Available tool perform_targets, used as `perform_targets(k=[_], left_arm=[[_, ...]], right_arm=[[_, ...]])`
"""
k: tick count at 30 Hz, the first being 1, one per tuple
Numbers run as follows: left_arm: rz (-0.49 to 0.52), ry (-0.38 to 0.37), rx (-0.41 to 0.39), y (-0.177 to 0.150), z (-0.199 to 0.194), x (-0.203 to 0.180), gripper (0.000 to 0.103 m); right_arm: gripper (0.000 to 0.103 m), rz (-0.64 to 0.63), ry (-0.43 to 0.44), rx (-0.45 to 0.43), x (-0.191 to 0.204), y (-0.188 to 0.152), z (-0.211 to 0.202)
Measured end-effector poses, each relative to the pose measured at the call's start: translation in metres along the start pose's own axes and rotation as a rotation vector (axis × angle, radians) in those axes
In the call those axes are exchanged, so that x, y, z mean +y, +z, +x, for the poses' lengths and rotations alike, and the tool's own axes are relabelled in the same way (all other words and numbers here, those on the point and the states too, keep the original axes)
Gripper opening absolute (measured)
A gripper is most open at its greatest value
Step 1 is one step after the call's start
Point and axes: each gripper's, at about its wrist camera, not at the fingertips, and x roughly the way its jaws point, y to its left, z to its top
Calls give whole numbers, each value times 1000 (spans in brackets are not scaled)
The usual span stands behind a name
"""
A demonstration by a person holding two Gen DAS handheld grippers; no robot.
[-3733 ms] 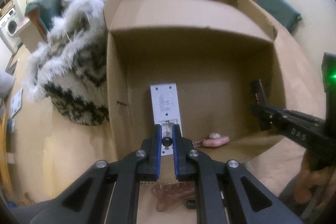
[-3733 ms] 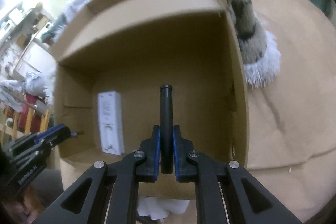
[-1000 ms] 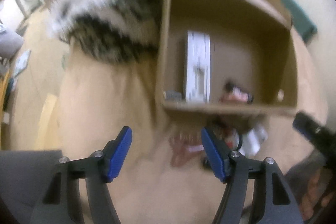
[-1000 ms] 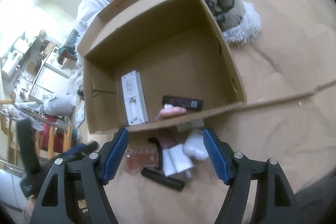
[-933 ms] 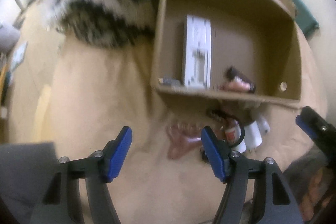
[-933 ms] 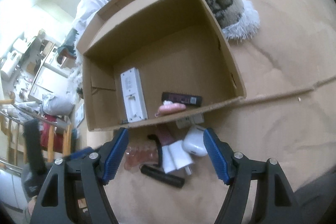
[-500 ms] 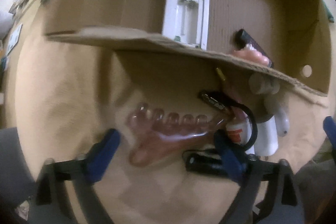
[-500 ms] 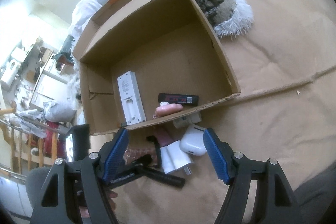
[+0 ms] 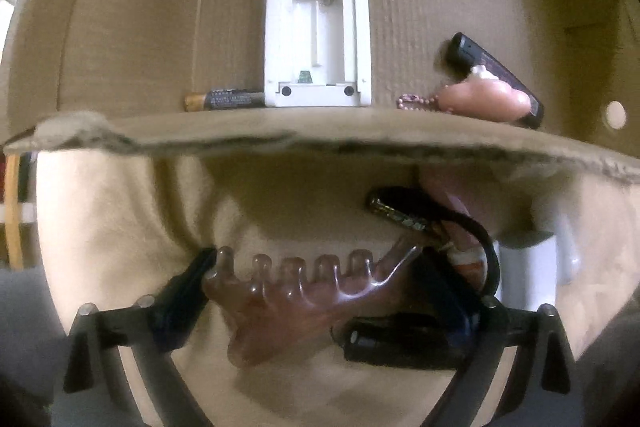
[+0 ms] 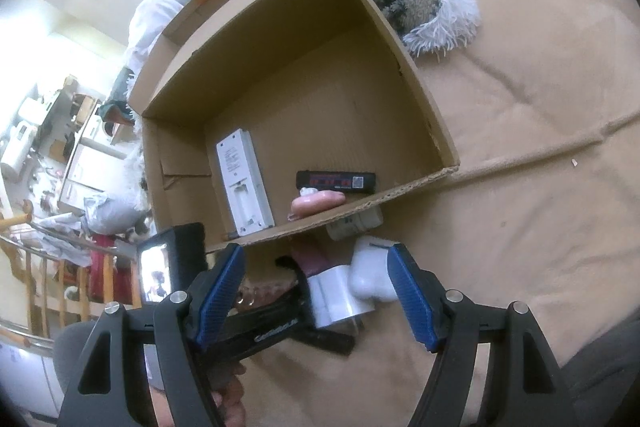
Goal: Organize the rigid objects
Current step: 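Grasp the pink toe separator with the left gripper while the right gripper approaches the black flashlight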
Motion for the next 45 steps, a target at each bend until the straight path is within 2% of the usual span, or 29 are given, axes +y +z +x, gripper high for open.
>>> perform_targets(k=[1,3,5,9,11,13,17,20,22,25,26,29,32,34,37,40,43,45], left_arm=[[0,-6,-4,0,-3,2,90],[-4,-19,-34,1,-17,10,75],[0,-7,-67,2,-33,13,50],[-30,-36,18,11,-22,29,57],[-46,-60,21,11,-18,36,57],[-48,-54,15,12,-19,36,57],[-45,-57,33,14,-18,31,67],[-64,-74,40,19,-18,35,70],[-68,-76,46,6,-10,43,72],[-72,-71,53,9,-10,46,73],[-71,-68,54,10,-13,46,76],[-79,-32,41,8,-24,50,96],[-30,11,6,7,-28,44,103],[10,26,20,9,-24,39,103],[-61,-53,39,10,-22,42,102],[-59,-11,57,8,-16,32,102],[-84,-10,100,-1,-7,22,103],[-97,16,81,-2,-4,16,103]], right_arm=[[77,1,-1,1,0,0,1],[77,-3,-2,3,1,0,2],[77,-14,-3,1,3,0,2],[77,-39,-11,1,8,-1,3],[77,-45,-20,1,9,-2,3],[77,-50,-24,-3,8,-3,1],[77,-36,-15,-5,4,-2,-1],[77,-16,2,-1,3,0,0],[77,-14,11,1,4,1,1],[77,-23,17,9,6,0,2],[77,-25,20,11,7,0,2],[77,-25,30,12,8,0,1],[77,-22,41,15,9,1,2],[77,-24,44,21,11,1,3],[77,-36,40,25,13,1,4],[77,-33,42,24,12,1,3],[77,-25,43,24,12,1,3],[77,-25,45,26,11,1,4]])
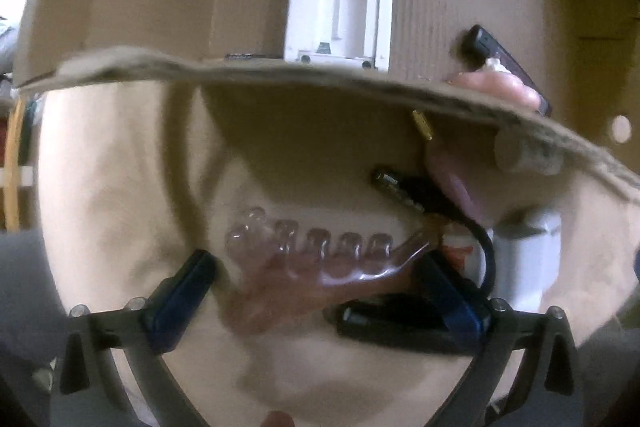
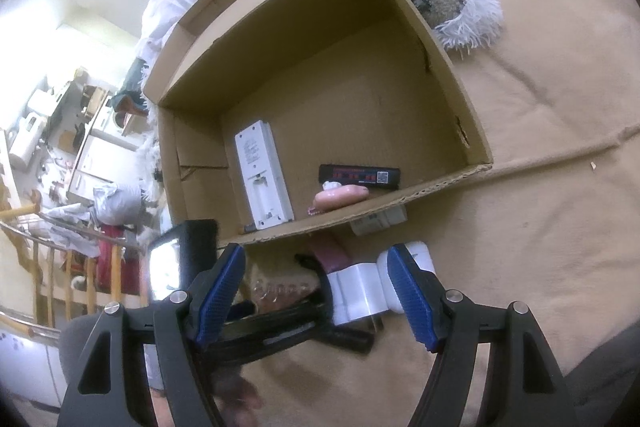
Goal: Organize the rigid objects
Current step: 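Grasp the pink toe separator with the left gripper while the right gripper approaches the black flashlight, then lift the pink toe separator with the left gripper while the right gripper grasps the black flashlight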
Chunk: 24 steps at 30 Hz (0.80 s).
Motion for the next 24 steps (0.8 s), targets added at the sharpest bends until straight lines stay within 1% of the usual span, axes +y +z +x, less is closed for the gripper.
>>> perform_targets(k=[3,4,6,7,9,11,13,16,17,20,22,24], left_arm=[[-4,63,-40,-2,2,-8,103],[-11,77,-70,-4,1,-10,103],[-17,94,-114,-12,-3,-11,103],[-2,97,-125,-14,-4,-12,103],[20,74,-113,-13,-4,-9,103],[46,50,-94,-10,-5,-7,100],[70,38,-78,-7,1,-4,99],[100,19,-66,-8,-4,1,98],[107,13,-63,-4,-10,3,98],[135,8,-70,2,-20,11,98],[155,22,-83,4,-25,12,98],[155,30,-90,6,-33,23,97]], right_arm=[[77,-6,0,2,1,0,1],[77,-6,0,4,0,0,1],[77,-2,-1,8,0,0,2],[77,1,-1,9,-1,0,2],[77,3,4,9,-1,1,2],[77,-1,8,8,1,2,2],[77,-10,9,9,3,2,2],[77,-22,4,15,5,2,4],[77,-24,2,15,5,2,4],[77,-25,-4,15,3,1,3],[77,-19,-8,17,2,1,3],[77,-14,-11,19,1,1,3]])
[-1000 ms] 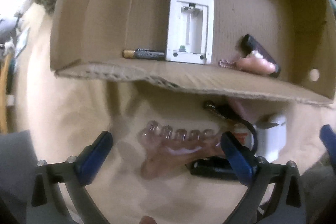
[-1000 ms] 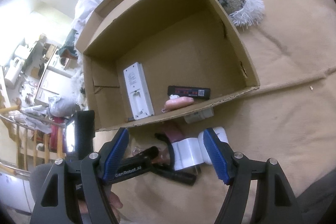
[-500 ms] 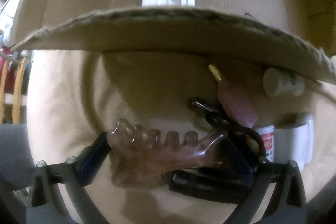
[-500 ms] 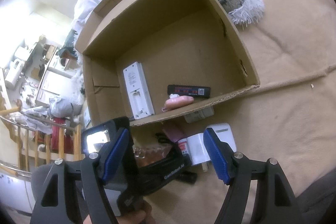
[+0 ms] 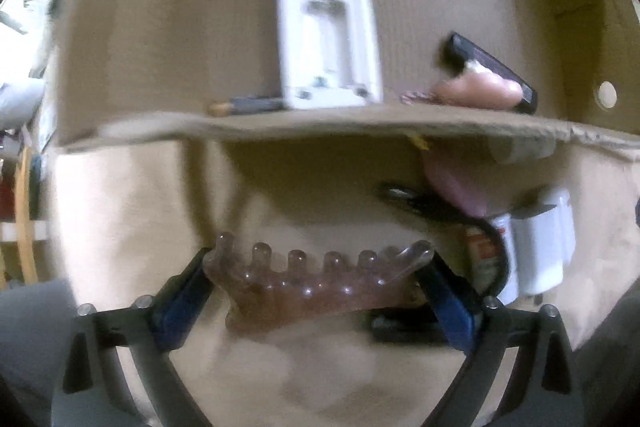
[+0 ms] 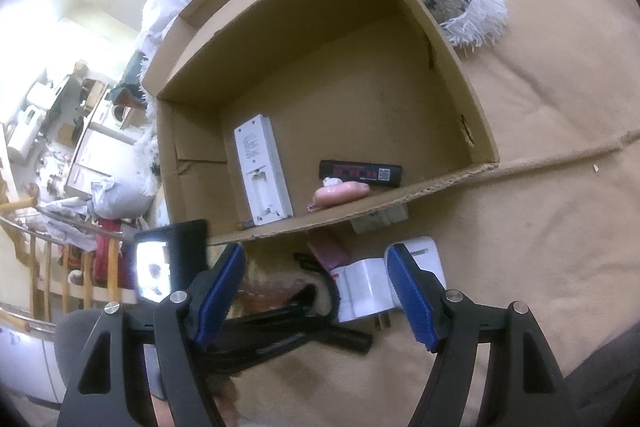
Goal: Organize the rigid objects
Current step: 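Lift the pink toe separator with the left gripper while the right gripper grasps the black flashlight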
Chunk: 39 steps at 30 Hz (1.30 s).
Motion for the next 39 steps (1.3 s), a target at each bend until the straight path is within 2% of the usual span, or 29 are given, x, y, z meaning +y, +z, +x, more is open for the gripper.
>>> perform_targets(k=[5,10,15,17,19,20,22,30,34,37,39], left_arm=[[-8,-5,-44,2,-38,37,98],[-14,-30,-130,-11,-91,66,98],[-39,-33,-160,-22,-96,80,98],[-64,-49,-149,-15,-73,84,98],[-89,-73,-147,-12,-62,79,98],[-90,-75,-158,-10,-61,75,98],[-90,-80,-180,-13,-66,72,98],[-80,-87,-201,-14,-72,74,98],[-81,-98,-200,-14,-72,73,98],[-80,-95,-206,-13,-73,71,98],[-82,-89,-210,-12,-73,70,98]], right_arm=[[77,-7,-32,22,-1,-4,3],[77,-22,-82,96,1,-20,18],[78,69,-114,228,2,-54,55],[87,122,-167,249,1,-67,68],[93,135,-221,227,4,-74,78],[99,122,-249,209,9,-76,81],[103,109,-290,178,18,-78,86],[103,-39,-484,145,47,-85,115],[103,-163,-502,126,57,-98,115],[94,-182,-489,127,57,-101,108],[94,-191,-455,146,57,-101,101]])
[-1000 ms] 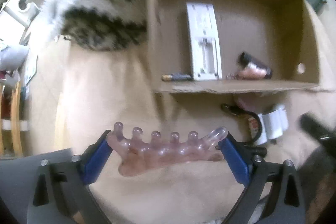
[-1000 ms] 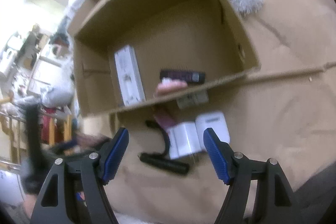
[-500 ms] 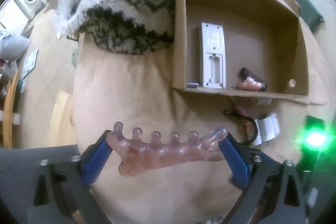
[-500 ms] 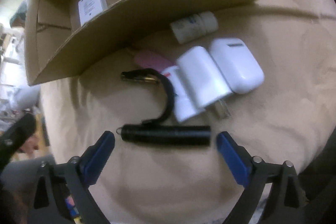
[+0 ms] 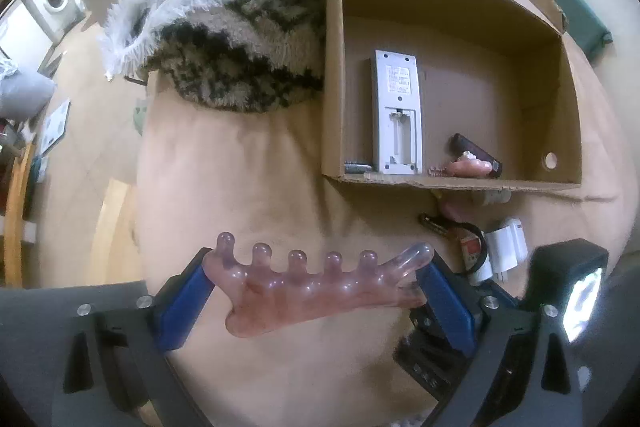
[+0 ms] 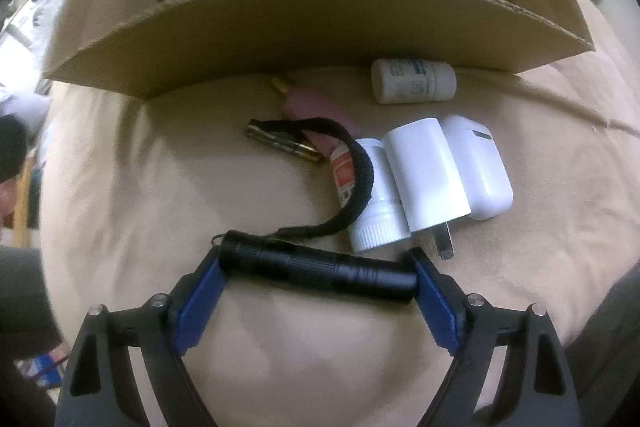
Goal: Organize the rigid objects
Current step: 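Lift the pink toe separator with the left gripper while the right gripper grasps the black flashlight, then carry the toe separator and flashlight up and over the box with both grippers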
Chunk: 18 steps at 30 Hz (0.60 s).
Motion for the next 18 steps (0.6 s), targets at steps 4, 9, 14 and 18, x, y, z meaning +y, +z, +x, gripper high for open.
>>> perform_targets(k=[4,9,14,18], left_arm=[[-2,16,-8,0,-1,1,98],[-10,27,-15,-1,-2,4,98],[17,49,-58,-2,-11,-1,98],[36,48,-80,-1,-17,-6,98]], right_arm=[[94,-2,68,14,-3,-5,-16],[94,-21,143,-10,-10,-16,-52],[94,-59,189,-122,-25,-14,-108],[94,-66,231,-224,-38,7,-145]])
